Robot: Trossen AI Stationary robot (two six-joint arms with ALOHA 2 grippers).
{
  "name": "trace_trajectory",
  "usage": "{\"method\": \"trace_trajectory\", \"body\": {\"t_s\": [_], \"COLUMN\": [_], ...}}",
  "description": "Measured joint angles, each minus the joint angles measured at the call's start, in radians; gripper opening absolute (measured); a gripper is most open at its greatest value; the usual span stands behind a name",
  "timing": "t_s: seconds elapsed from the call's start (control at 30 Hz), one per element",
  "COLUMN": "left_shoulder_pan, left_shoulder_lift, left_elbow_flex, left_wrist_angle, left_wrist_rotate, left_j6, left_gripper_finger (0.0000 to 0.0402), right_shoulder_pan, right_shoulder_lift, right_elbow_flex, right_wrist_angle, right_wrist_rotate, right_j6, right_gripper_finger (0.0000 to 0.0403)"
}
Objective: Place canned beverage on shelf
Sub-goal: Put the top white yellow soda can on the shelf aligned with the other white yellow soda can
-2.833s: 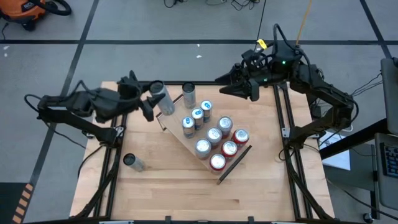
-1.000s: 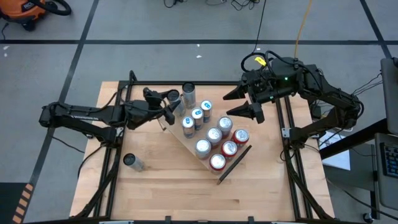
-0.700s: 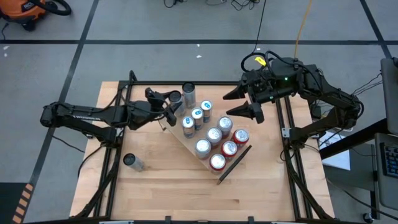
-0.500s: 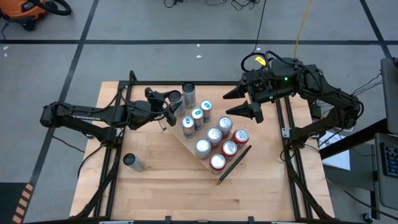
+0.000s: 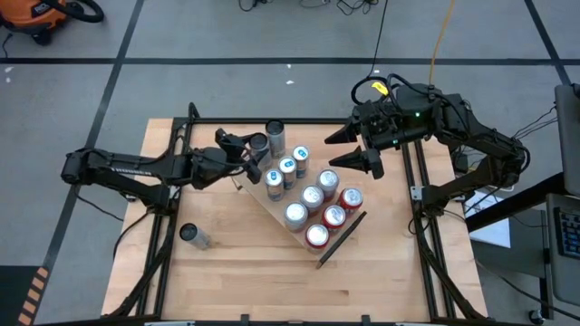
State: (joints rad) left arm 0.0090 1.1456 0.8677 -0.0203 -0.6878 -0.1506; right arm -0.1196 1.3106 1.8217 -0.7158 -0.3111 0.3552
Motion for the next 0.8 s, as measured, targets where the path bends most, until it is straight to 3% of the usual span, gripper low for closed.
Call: {"method": "trace_trajectory", "body": {"t_s": [0.8], "left_shoulder_pan": [0.000], "left_shoulder_lift": [0.008], "left_elbow_flex": [-0.001], "left_wrist_angle": [0.040], "left_wrist_rotate": [-0.024], "left_j6": [0.032], "left_gripper_finger": [0.0272], "right_shoulder_pan": [0.000], "right_shoulder_lift": [0.000], "right_elbow_flex": [0.000], "right_wrist_angle": [0.001], "right_wrist_rotate": [0.000], "right_j6": [0.002], "right_gripper_finger": [0.0322]}}
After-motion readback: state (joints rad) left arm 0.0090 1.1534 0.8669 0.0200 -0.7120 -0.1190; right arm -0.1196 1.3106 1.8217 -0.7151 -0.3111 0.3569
